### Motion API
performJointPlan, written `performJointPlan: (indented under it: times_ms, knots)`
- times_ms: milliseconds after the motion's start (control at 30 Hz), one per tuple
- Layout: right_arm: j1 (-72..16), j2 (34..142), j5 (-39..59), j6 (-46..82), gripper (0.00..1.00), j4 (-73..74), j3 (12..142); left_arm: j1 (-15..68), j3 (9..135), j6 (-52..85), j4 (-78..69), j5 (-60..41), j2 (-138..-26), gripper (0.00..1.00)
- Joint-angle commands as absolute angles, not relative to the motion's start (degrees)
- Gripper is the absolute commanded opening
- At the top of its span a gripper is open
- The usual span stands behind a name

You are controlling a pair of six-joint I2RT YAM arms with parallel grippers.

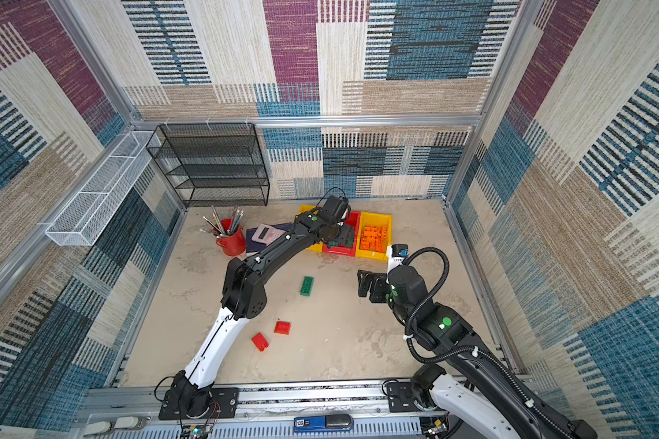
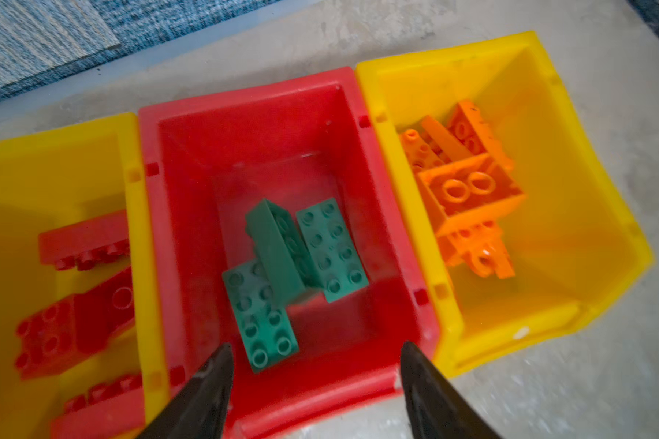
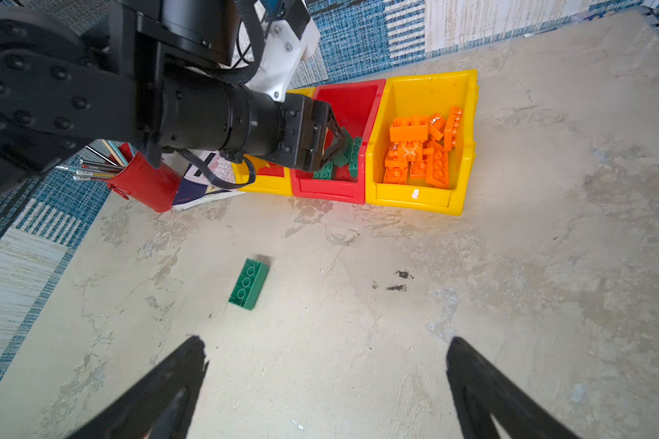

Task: Sort the legos into containers by color
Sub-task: 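Carry the green brick with the left gripper into the red bin and release, then move the left gripper over the last green brick and grasp it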

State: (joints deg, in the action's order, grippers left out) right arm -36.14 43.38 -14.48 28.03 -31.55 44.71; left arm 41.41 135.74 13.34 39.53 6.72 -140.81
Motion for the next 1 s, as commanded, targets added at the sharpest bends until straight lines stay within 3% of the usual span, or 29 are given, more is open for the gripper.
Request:
performJointPlan:
  times_ms: [0,467,567,733,967]
  knots:
    - [-36.2,44.0,-13.5,28.1,1.00,-29.0,45.9,41.6,127.7,13.1,35.1,6.1,-133.5,0.74]
    - [-36.2,44.5,-8.6,27.7,1.00,-29.4,45.0,42.5,76.6,22.5,27.9,10.3,-99.6,0.74]
    - [-36.2,44.4,-7.8,27.7,1.00,-29.1,44.4,43.4,68.0,24.8,24.6,9.8,-95.0,0.78]
    - [-36.2,43.7,-6.8,28.0,1.00,-29.2,43.9,44.9,62.1,26.6,21.8,9.5,-94.3,0.79]
    - [-36.2,41.1,-7.2,28.8,1.00,-31.0,43.6,45.3,65.5,25.5,22.0,9.7,-100.7,0.78]
